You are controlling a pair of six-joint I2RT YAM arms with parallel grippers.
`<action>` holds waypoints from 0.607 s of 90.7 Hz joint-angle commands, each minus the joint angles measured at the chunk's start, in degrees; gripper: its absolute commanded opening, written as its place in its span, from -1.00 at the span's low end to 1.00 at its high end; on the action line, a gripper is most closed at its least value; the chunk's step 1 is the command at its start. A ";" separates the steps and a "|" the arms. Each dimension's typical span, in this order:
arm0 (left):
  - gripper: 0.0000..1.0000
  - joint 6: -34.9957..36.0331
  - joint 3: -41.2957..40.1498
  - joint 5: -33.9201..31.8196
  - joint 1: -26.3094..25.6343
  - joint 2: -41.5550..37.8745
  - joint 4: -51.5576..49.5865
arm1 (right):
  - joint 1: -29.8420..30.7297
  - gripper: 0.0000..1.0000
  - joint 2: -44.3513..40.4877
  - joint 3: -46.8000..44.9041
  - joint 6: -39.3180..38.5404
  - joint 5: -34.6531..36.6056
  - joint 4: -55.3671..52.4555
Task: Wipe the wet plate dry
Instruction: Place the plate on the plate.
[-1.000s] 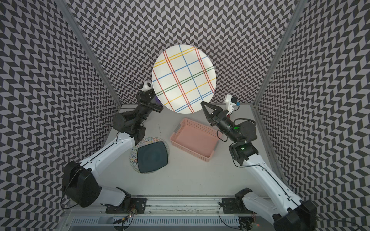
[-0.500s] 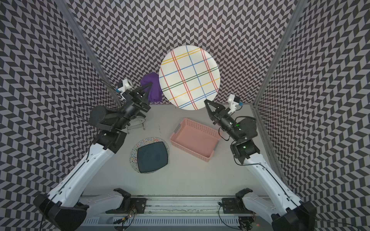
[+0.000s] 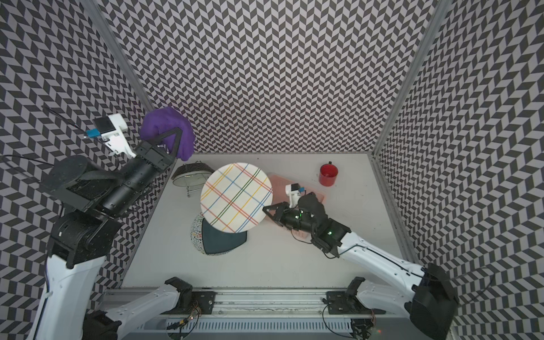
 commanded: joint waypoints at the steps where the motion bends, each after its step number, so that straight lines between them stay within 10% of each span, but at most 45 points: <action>1: -1.00 3.25 -2.89 -1.18 -0.05 -0.95 -5.41 | 4.62 -1.00 4.09 0.54 -0.86 6.17 9.01; 55: -1.00 1.41 -7.97 0.35 0.00 -3.04 -3.55 | 9.64 -0.97 31.73 6.06 2.58 2.40 16.05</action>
